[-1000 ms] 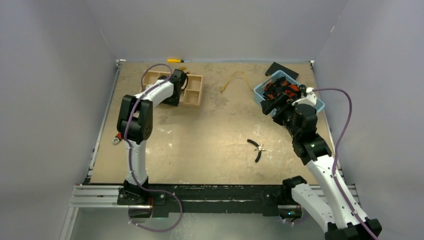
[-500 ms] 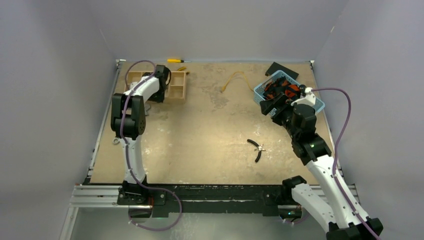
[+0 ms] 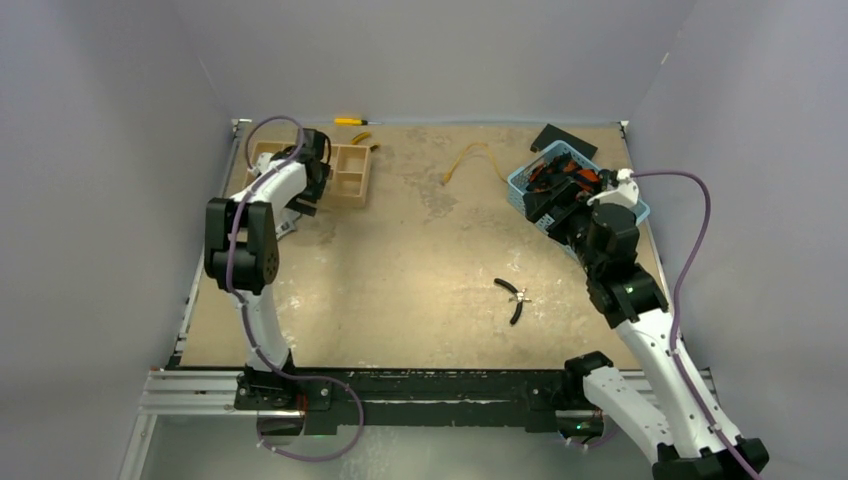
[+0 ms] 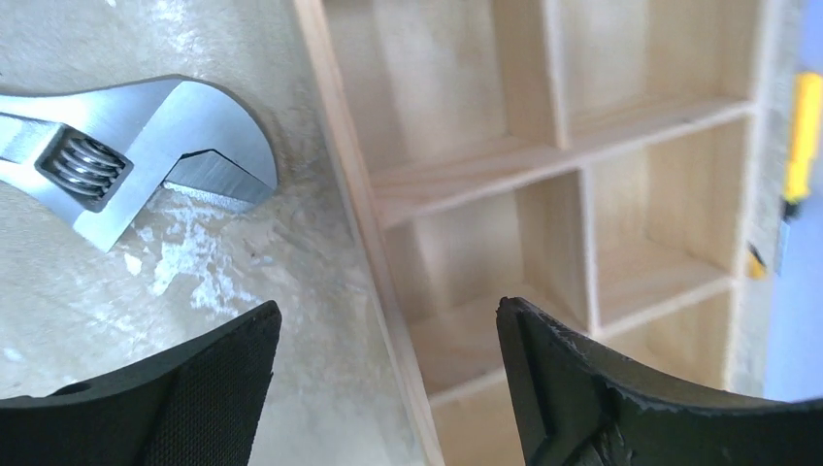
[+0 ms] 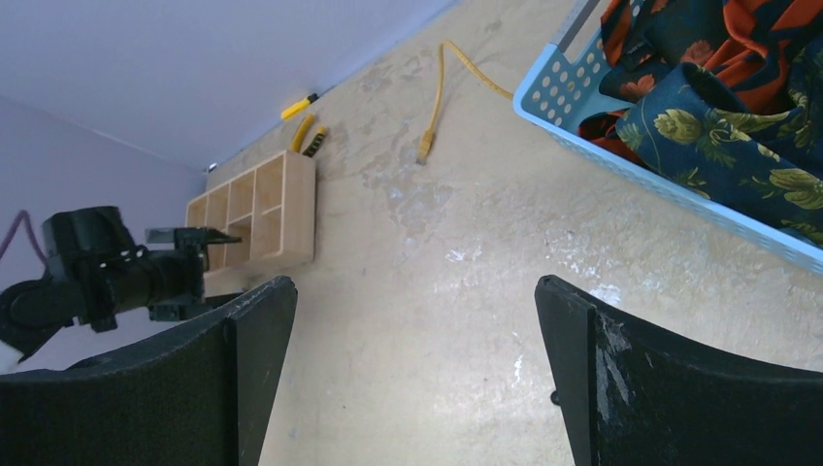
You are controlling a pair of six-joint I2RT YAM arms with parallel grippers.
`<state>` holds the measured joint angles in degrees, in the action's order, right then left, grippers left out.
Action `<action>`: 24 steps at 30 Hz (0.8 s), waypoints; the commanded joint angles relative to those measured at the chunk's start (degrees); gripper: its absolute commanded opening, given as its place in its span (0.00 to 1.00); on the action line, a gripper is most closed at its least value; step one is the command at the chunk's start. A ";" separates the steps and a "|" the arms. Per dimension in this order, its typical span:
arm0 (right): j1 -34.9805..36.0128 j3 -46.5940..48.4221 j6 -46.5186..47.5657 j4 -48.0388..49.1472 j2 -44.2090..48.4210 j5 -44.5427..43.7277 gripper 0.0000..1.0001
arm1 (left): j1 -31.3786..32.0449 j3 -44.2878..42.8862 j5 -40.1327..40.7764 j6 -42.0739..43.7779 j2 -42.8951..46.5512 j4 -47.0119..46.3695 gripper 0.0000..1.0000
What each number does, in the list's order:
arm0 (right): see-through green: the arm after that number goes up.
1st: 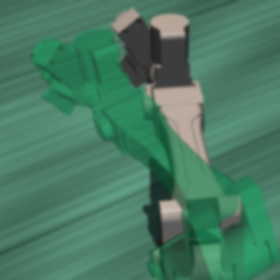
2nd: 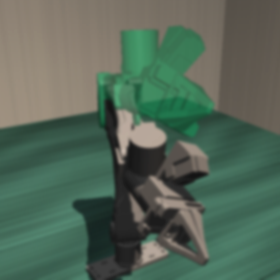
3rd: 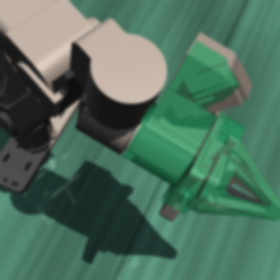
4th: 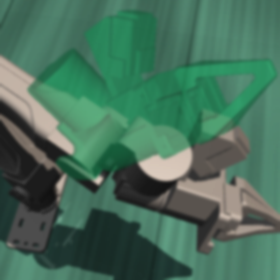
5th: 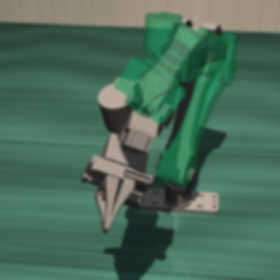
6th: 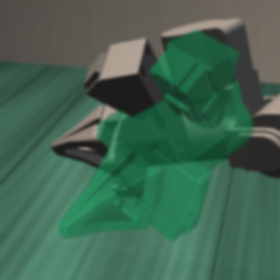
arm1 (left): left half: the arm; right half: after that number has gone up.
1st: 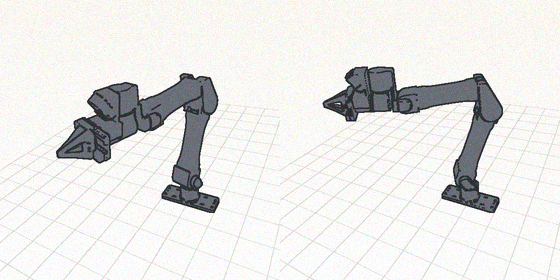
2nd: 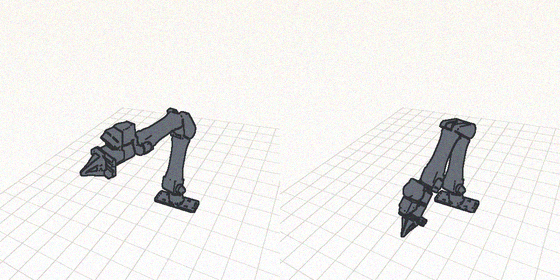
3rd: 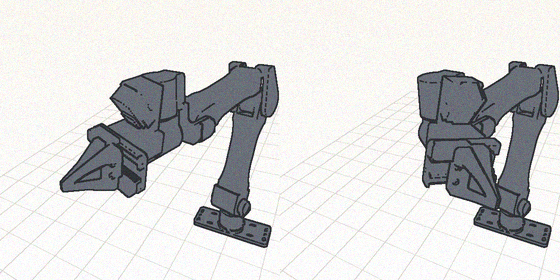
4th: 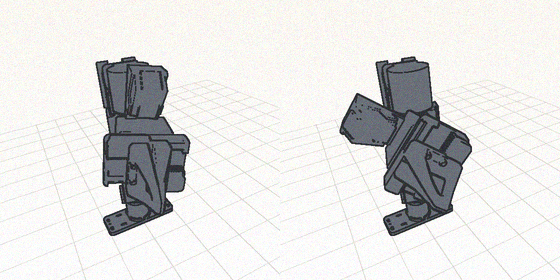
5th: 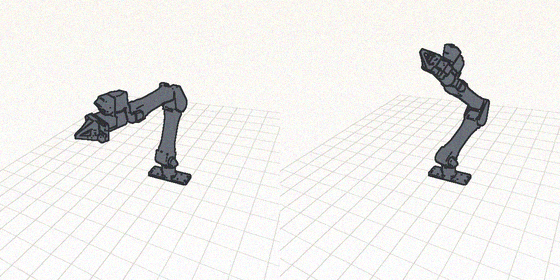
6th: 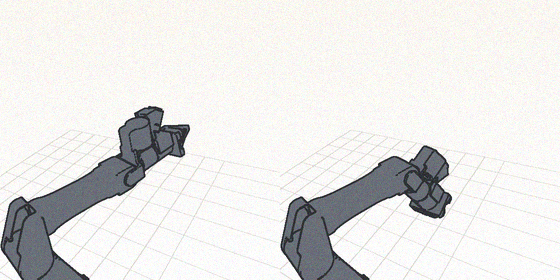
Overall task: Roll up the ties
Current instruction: Move the storage box to the corner of the board.
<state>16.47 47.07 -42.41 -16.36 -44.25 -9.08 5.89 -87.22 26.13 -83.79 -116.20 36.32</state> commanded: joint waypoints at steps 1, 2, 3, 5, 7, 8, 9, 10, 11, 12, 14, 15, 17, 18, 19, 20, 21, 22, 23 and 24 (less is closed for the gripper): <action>0.23 2.76 0.80 0.96 0.58 -2.06 0.97 | -0.51 2.88 -2.08 11.59 10.23 -6.58 0.82; 0.23 2.83 1.13 1.04 0.60 -2.50 0.97 | -0.53 4.09 -2.74 13.24 11.96 -7.29 0.82; 0.21 3.31 1.64 0.92 0.48 -3.01 0.98 | -0.53 6.42 -3.57 14.98 14.01 -8.91 0.82; 0.23 4.56 2.97 -0.14 -0.20 -5.03 0.97 | -0.53 12.07 -6.57 18.58 20.71 -13.89 0.82; 0.23 5.81 4.89 -0.90 -1.43 -8.01 0.97 | -0.30 19.05 -9.57 22.42 27.53 -21.07 0.82; 0.23 6.49 5.53 -1.40 -2.43 -9.67 0.97 | -0.05 22.31 -10.88 24.45 30.73 -24.59 0.83; 0.21 7.33 5.66 -2.08 -3.79 -10.96 0.97 | 0.13 25.36 -11.74 26.82 33.83 -27.85 0.84; 0.15 8.06 5.56 -2.59 -5.14 -11.44 0.97 | 0.39 27.36 -12.13 29.68 35.92 -30.30 0.87; 0.14 8.52 5.25 -2.60 -7.00 -11.20 0.97 | 0.48 27.98 -11.71 32.55 36.83 -30.91 0.88; 0.11 8.70 4.66 -2.27 -8.15 -10.38 0.97 | 0.52 27.53 -11.47 35.08 36.65 -30.79 0.88; 0.09 8.12 2.97 -0.14 -9.42 -9.12 0.96 | 0.71 24.30 -10.97 40.71 33.46 -28.65 0.88; 0.20 7.66 3.07 1.53 -9.67 -9.43 0.95 | 0.90 22.03 -10.84 43.09 30.97 -27.43 0.87; 0.23 6.54 2.78 3.93 -9.87 -7.57 0.95 | 1.91 17.71 -10.55 47.59 25.94 -26.39 0.85; 0.23 5.82 2.29 4.52 -9.93 -6.67 0.94 | 2.85 15.49 -10.23 50.23 23.75 -26.24 0.85; 0.23 5.09 1.91 4.94 -9.93 -5.88 0.94 | 4.05 13.35 -9.93 52.42 21.39 -26.32 0.84; 0.30 4.53 1.74 5.00 -9.86 -5.38 0.94 | 5.59 11.18 -9.05 54.79 19.32 -26.74 0.84; 0.36 3.84 1.72 4.71 -9.58 -5.15 0.94 | 7.40 9.15 -8.08 57.59 17.39 -27.05 0.84; 0.39 3.19 1.80 4.31 -8.97 -5.25 0.94 | 9.23 7.08 -7.95 60.64 15.43 -27.74 0.84; 0.40 2.52 1.99 4.04 -8.28 -5.43 0.94 | 11.08 4.96 -7.35 63.24 13.38 -27.85 0.85; 0.42 1.83 2.26 3.74 -7.32 -5.64 0.94 | 12.75 2.74 -6.32 65.21 11.32 -27.01 0.85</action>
<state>16.53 51.03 -39.90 -14.37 -54.54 -15.38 12.08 -76.40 17.69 -32.80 -100.09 10.85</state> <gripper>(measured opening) 0.939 0.845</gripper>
